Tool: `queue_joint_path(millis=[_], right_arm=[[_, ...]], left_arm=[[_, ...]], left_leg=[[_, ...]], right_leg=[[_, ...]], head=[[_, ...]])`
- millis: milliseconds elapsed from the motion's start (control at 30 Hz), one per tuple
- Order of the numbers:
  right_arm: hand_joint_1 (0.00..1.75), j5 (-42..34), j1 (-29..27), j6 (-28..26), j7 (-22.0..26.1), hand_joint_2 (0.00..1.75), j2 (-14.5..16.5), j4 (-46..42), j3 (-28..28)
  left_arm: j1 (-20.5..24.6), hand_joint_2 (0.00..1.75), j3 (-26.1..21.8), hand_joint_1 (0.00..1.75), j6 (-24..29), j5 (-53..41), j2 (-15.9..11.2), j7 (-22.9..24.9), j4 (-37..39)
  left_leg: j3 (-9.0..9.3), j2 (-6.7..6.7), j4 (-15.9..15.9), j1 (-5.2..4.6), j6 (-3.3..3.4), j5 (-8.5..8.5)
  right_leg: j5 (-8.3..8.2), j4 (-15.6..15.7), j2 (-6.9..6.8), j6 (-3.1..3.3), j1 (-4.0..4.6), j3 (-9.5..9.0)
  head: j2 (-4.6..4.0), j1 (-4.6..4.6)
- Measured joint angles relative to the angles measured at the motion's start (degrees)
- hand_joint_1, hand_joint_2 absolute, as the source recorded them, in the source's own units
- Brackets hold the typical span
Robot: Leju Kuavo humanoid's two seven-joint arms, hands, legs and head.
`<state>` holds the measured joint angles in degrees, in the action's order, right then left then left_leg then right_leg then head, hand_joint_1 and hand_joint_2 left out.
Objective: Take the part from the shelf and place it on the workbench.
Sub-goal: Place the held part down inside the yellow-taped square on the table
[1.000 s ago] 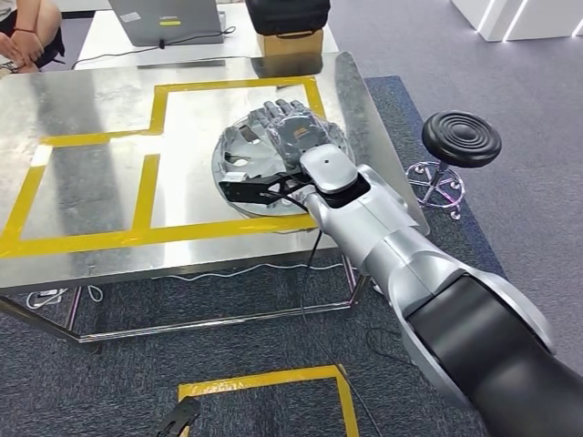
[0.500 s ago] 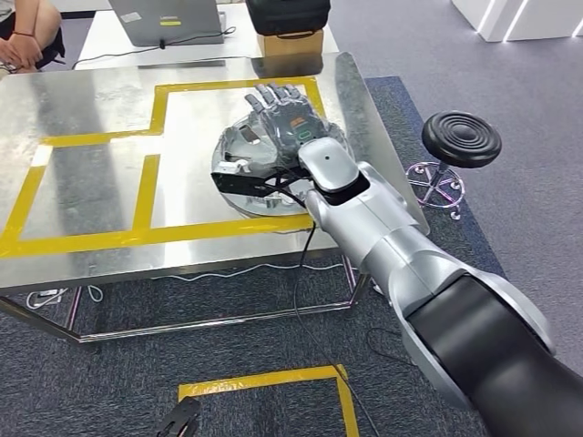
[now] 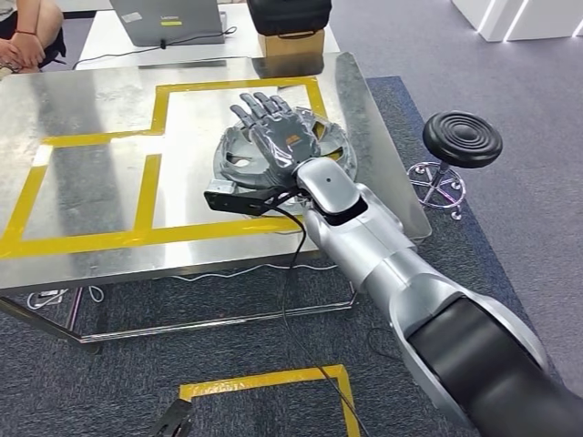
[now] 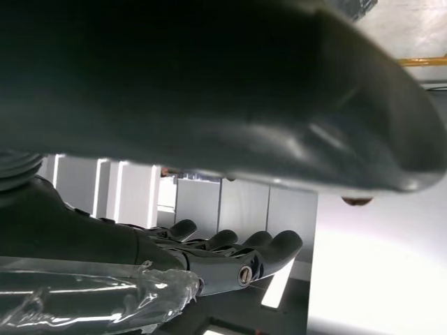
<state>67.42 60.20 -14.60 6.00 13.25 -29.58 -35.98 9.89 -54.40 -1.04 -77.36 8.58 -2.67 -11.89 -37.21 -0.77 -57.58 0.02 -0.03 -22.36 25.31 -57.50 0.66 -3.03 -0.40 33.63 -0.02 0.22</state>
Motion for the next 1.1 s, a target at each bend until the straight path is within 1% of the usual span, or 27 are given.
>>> queue_joint_path(millis=[67, 100, 133, 167, 233, 267, 300, 333, 367, 400, 433, 467, 500, 533, 567, 667, 733, 767, 833, 867, 900, 933, 967, 1000, 1033, 1067, 1100], right_arm=[[0.00, -0.4, -1.1, -0.4, 0.1, 0.00, -0.4, -0.8, 0.0], [0.00, -0.5, -1.4, -0.5, 0.1, 0.00, -0.6, -1.1, 0.0], [0.00, -0.6, -1.5, -0.5, 0.1, 0.00, -0.8, -1.3, 0.0], [0.00, -0.7, -1.6, -0.5, 0.1, 0.00, -1.0, -1.4, 0.0], [0.00, -0.9, -2.1, -0.6, 0.1, 0.00, -1.4, -1.5, 0.0], [0.00, -1.1, -2.4, -0.6, 0.0, 0.00, -1.6, -1.5, 0.0], [0.00, -1.2, -2.7, -0.6, 0.0, 0.00, -1.7, -1.5, 0.0], [0.00, -1.3, -3.0, -0.7, -0.1, 0.00, -1.9, -1.5, 0.0], [0.00, -1.3, -3.0, -0.7, -0.1, 0.00, -2.0, -1.5, 0.0], [0.00, -1.3, -3.0, -0.7, -0.1, 0.00, -2.0, -1.5, 0.0], [0.00, -1.3, -3.0, -0.8, -0.2, 0.00, -2.1, -1.5, 0.0], [0.00, -1.4, -3.1, -0.9, -0.2, 0.00, -2.2, -1.6, 0.0], [0.00, -1.4, -3.1, -0.9, -0.3, 0.00, -2.3, -1.6, 0.0], [0.00, -1.4, -3.2, -0.9, -0.3, 0.00, -2.3, -1.6, -0.1], [0.00, -1.4, -3.2, -1.0, -0.3, 0.00, -2.4, -1.6, -0.1], [0.00, -1.4, -3.2, -1.0, -0.4, 0.00, -2.5, -1.6, -0.1], [0.00, -1.4, -3.2, -1.0, -0.4, 0.00, -2.5, -1.6, -0.1], [0.00, -1.4, -3.2, -1.0, -0.4, 0.00, -2.5, -1.6, -0.1], [0.00, -1.4, -3.4, -1.0, -0.5, 0.00, -2.6, -1.5, -0.1], [0.00, -1.4, -3.5, -1.1, -0.6, 0.00, -2.7, -1.5, -0.1], [0.00, -1.5, -3.7, -1.1, -0.7, 0.00, -2.7, -1.4, -0.1], [0.00, -1.5, -3.7, -1.2, -0.7, 0.00, -2.8, -1.4, -0.1], [0.00, -1.6, -3.7, -1.3, -0.7, 0.00, -2.8, -1.4, -0.1], [0.00, -1.6, -3.5, -1.5, -0.7, 0.00, -2.8, -1.4, 0.0], [0.00, -1.7, -3.4, -1.7, -0.7, 0.00, -2.9, -1.4, 0.0], [0.00, -1.8, -3.3, -1.9, -0.7, 0.00, -3.0, -1.4, 0.0], [0.00, -1.9, -3.2, -2.1, -0.7, 0.00, -3.1, -1.3, 0.0]], left_arm=[[0.0, 0.00, -0.4, 0.00, 0.0, 0.0, 0.0, -0.1, 0.0], [0.1, 0.00, -0.4, 0.00, 0.0, 0.0, 0.0, -0.1, 0.0], [0.2, 0.00, -0.5, 0.00, 0.0, 0.0, 0.0, -0.1, 0.0], [0.2, 0.00, -0.5, 0.00, 0.0, 0.0, 0.0, -0.2, 0.0], [0.4, 0.00, -0.6, 0.00, 0.0, -0.1, 0.0, -0.2, 0.0], [0.4, 0.00, -0.6, 0.00, 0.0, -0.1, 0.0, -0.2, 0.0], [0.4, 0.00, -0.6, 0.00, 0.0, -0.2, 0.1, -0.2, 0.0], [0.4, 0.00, -0.6, 0.00, 0.0, -0.2, 0.1, -0.2, 0.0], [0.4, 0.00, -0.6, 0.00, 0.0, -0.2, 0.1, -0.2, 0.0], [0.4, 0.00, -0.6, 0.00, 0.0, -0.3, 0.0, -0.2, 0.0], [0.4, 0.00, -0.6, 0.00, 0.0, -0.3, 0.0, -0.2, 0.0], [0.4, 0.00, -0.6, 0.00, 0.0, -0.4, 0.0, -0.1, 0.0], [0.4, 0.00, -0.6, 0.00, 0.0, -0.4, -0.1, -0.1, 0.0], [0.4, 0.00, -0.6, 0.00, 0.0, -0.5, -0.1, 0.0, 0.0], [0.3, 0.00, -0.6, 0.00, 0.0, -0.5, -0.1, 0.0, 0.0], [0.3, 0.00, -0.6, 0.00, 0.0, -0.5, -0.1, 0.1, 0.0], [0.3, 0.00, -0.6, 0.00, 0.0, -0.5, -0.1, 0.1, 0.0], [0.3, 0.00, -0.6, 0.00, 0.0, -0.5, -0.1, 0.1, 0.0], [0.3, 0.00, -0.6, 0.00, -0.1, -0.6, -0.1, 0.1, 0.0], [0.3, 0.00, -0.6, 0.00, -0.1, -0.6, -0.1, 0.1, 0.0], [0.3, 0.00, -0.6, 0.00, -0.1, -0.6, -0.1, 0.1, 0.0], [0.3, 0.00, -0.6, 0.00, -0.1, -0.7, -0.1, 0.1, 0.0], [0.3, 0.00, -0.6, 0.00, -0.1, -0.7, -0.1, 0.1, 0.0], [0.4, 0.00, -0.6, 0.00, -0.1, -0.7, 0.0, 0.1, 0.0], [0.5, 0.00, -0.6, 0.00, -0.1, -0.7, 0.0, 0.1, 0.0], [0.6, 0.00, -0.6, 0.00, -0.1, -0.7, 0.0, 0.1, 0.0], [0.6, 0.00, -0.6, 0.00, -0.1, -0.7, 0.1, 0.1, 0.0]], left_leg=[[0.19, 0.08, 0.3, 0.05, 0.34, 0.13], [0.39, 0.16, 0.6, 0.17, 0.53, 0.25], [0.59, 0.26, 0.8, 0.33, 0.70, 0.34], [0.75, 0.36, 1.0, 0.46, 0.81, 0.39], [0.82, 0.41, 1.0, 0.52, 0.85, 0.34], [0.85, 0.41, 1.0, 0.56, 0.81, 0.31], [0.89, 0.41, 1.0, 0.62, 0.73, 0.27], [0.95, 0.41, 0.9, 0.71, 0.59, 0.20], [1.03, 0.40, 0.8, 0.84, 0.35, 0.10], [1.07, 0.39, 0.7, 0.91, 0.02, -0.02], [1.06, 0.35, 0.5, 0.90, -0.39, -0.11], [1.03, 0.30, 0.3, 0.84, -0.81, -0.12], [0.98, 0.26, 0.3, 0.77, -1.21, -0.03], [0.95, 0.23, 0.4, 0.77, -1.51, 0.10], [0.95, 0.23, 0.5, 0.82, -1.69, 0.22], [0.96, 0.23, 0.6, 0.89, -1.85, 0.33], [0.95, 0.24, 0.7, 0.93, -2.07, 0.37], [-0.19, 0.26, -2.0, 0.94, -2.33, -1.38], [-4.07, 0.30, -11.0, 0.94, -2.76, -6.13], [-5.75, 0.32, -15.2, 0.93, -2.87, -8.08], [-5.70, 0.32, -15.7, 0.93, -2.80, -7.70], [-4.12, 0.33, -13.0, 0.94, -2.70, -6.10], [-1.86, 0.35, -9.2, 0.97, -2.61, -4.25], [0.37, 0.34, -5.2, 0.96, -2.52, -2.98], [1.89, 0.30, -2.3, 0.96, -2.33, -2.25], [2.58, 0.23, -0.8, 0.93, -2.09, -2.09], [2.63, 0.16, -0.3, 0.85, -1.77, -2.21]], right_leg=[[0.06, 0.0, 0.04, -0.32, -0.12, 0.02], [0.46, -0.5, 0.02, -0.51, -0.12, 0.25], [1.40, -2.0, -0.01, -0.67, -0.11, 0.96], [2.91, -4.8, -0.07, -0.82, -0.13, 2.34], [6.30, -12.9, -0.13, -1.04, -0.19, 6.41], [7.08, -15.9, -0.14, -1.11, -0.23, 8.10], [6.75, -16.9, -0.16, -1.15, -0.25, 8.84], [5.33, -15.4, -0.18, -1.15, -0.29, 8.39], [3.13, -11.8, -0.23, -1.20, -0.35, 6.79], [1.30, -7.7, -0.27, -1.30, -0.41, 4.83], [-0.08, -4.2, -0.17, -1.14, -0.44, 3.09], [-0.77, -2.0, -0.06, -0.87, -0.44, 1.97], [-0.78, -1.4, 0.09, -0.45, -0.35, 1.65], [-0.89, -1.4, 0.24, 0.06, -0.24, 1.68], [-0.90, -1.5, 0.25, 0.31, -0.15, 1.79], [-0.94, -1.5, 0.27, 0.52, -0.06, 1.89], [-1.08, -1.5, 0.29, 0.83, -0.10, 1.94], [-1.27, -1.4, 0.29, 1.20, -0.18, 2.00], [-1.68, -1.2, 0.23, 1.88, -0.28, 2.24], [-1.85, -1.2, 0.21, 2.09, -0.28, 2.37], [-1.94, -1.2, 0.20, 2.08, -0.26, 2.46], [-2.02, -1.2, 0.20, 1.99, -0.28, 2.48], [-2.10, -1.2, 0.22, 1.83, -0.29, 2.49], [-2.14, -1.3, 0.26, 1.59, -0.18, 2.61], [-2.24, -1.3, 0.29, 1.30, -0.06, 2.77], [-2.38, -1.3, 0.32, 0.97, 0.06, 2.94], [-2.55, -1.3, 0.33, 0.63, 0.14, 3.09]], head=[[0.00, -0.02], [0.00, 0.03], [0.00, 0.12], [0.00, 0.18], [0.01, 0.28], [0.01, 0.27], [0.01, 0.29], [0.00, 0.28], [0.00, 0.28], [0.00, 0.31], [0.00, 0.32], [0.00, 0.27], [0.00, 0.22], [0.00, 0.14], [0.00, 0.07], [0.01, 0.09], [0.01, 0.10], [0.01, -0.03], [0.00, -0.27], [0.00, -0.39], [0.00, -0.39], [0.00, -0.38], [0.00, -0.40], [0.00, -0.44], [0.01, -0.44], [0.01, -0.45], [0.01, -0.44]])
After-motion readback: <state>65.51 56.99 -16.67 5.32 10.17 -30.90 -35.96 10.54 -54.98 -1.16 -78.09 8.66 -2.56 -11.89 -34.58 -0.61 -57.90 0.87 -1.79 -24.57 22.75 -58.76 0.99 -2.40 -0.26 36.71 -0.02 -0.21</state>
